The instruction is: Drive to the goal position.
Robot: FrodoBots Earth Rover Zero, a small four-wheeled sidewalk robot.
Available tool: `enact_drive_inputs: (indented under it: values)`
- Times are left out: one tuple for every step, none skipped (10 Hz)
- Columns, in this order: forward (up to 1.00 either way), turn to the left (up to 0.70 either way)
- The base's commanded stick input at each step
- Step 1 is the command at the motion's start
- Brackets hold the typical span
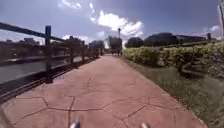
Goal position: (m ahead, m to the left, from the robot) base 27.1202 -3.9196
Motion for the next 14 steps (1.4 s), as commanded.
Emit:
enact_drive_inputs:
  values:
    - [0.85,0.00]
    - [0.85,0.00]
    - [0.85,0.00]
    - [0.85,0.00]
    - [0.85,0.00]
    - [0.85,0.00]
    - [0.85,0.00]
    - [0.85,0.00]
    - [0.85,0.00]
    - [0.85,0.00]
    - [0.85,0.00]
    - [0.85,0.00]
    - [0.85,0.00]
    - [0.85,0.00]
